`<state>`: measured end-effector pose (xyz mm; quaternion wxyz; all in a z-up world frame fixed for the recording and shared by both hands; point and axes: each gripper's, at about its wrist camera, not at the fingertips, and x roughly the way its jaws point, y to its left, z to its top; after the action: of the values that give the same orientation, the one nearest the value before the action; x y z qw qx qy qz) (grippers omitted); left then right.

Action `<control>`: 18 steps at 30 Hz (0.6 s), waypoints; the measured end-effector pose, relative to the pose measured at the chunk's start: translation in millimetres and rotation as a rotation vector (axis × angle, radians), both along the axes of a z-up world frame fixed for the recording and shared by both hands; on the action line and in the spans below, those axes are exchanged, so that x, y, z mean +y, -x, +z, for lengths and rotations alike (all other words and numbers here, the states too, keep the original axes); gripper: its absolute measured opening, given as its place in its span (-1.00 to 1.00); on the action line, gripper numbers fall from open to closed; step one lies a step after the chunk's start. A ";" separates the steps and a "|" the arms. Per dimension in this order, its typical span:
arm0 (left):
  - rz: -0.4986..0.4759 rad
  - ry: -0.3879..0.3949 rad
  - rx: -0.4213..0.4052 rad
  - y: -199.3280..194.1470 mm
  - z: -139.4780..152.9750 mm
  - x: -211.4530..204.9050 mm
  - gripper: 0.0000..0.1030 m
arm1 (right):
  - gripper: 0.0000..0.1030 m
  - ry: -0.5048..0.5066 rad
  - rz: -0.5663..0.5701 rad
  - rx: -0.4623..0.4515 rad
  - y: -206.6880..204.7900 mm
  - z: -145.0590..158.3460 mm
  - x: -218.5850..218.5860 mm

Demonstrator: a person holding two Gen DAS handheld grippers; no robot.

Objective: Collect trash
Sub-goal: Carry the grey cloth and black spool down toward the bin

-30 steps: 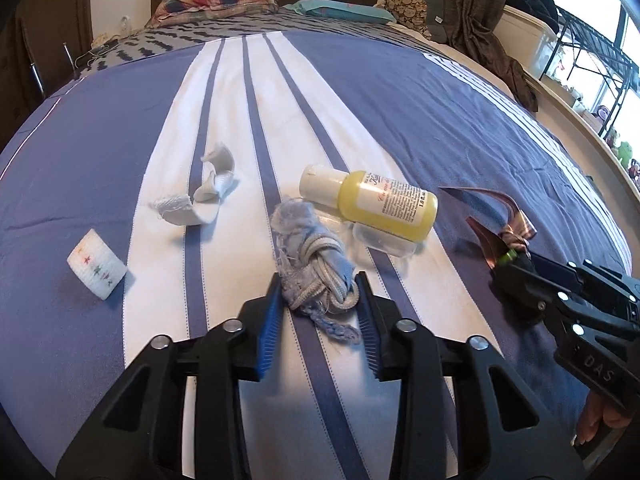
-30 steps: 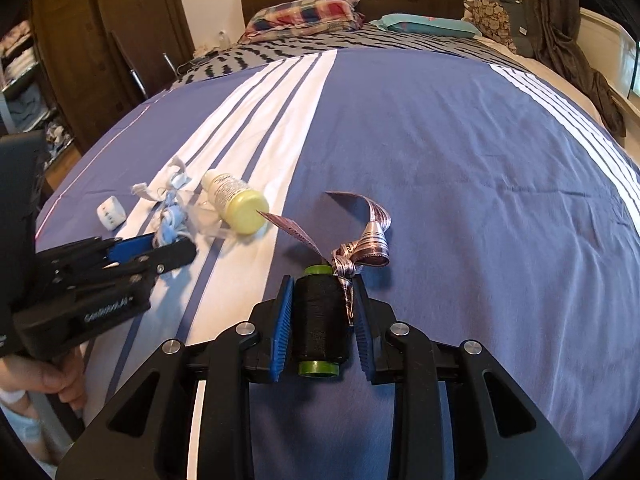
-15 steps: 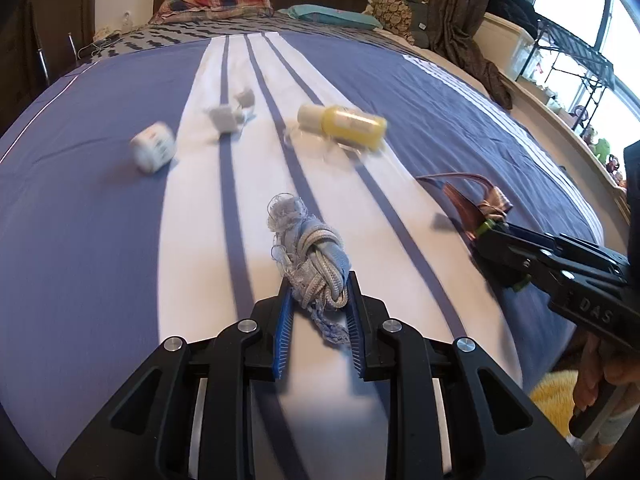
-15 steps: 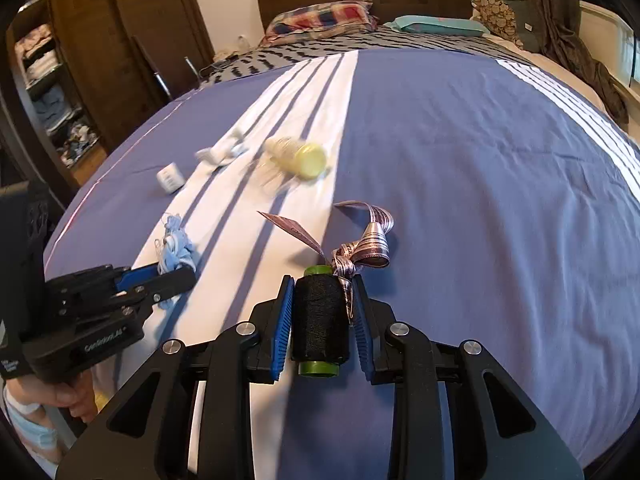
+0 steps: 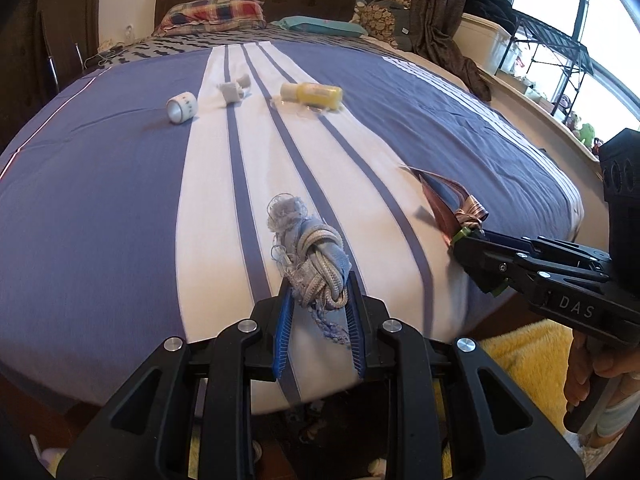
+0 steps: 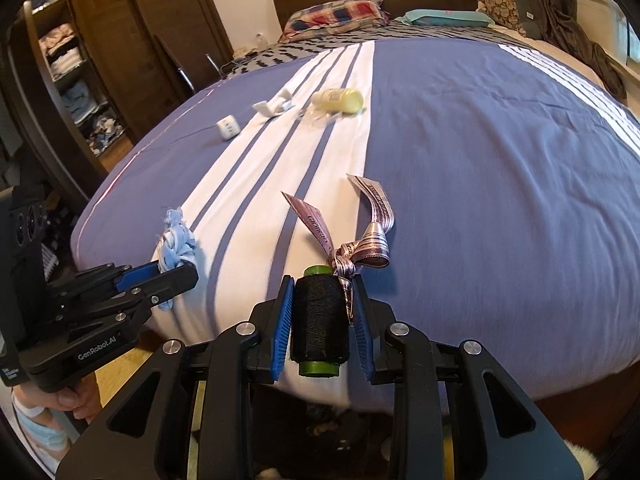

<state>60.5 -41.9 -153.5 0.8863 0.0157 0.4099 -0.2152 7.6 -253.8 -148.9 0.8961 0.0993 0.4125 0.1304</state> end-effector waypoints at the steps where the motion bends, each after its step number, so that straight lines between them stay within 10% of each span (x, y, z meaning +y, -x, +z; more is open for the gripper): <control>1: 0.000 0.000 -0.004 6.6 0.7 1.5 -0.55 | -0.44 -0.002 0.003 -0.001 6.8 -0.3 0.9; 18: -0.004 -0.037 0.111 73.7 -55.3 20.9 -0.54 | -0.44 0.014 0.066 0.142 71.6 -61.0 28.0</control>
<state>-13.2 -21.0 -208.8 0.8613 0.0207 0.4623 -0.2098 -64.1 -225.8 -209.9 0.8604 0.0884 0.4792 0.1496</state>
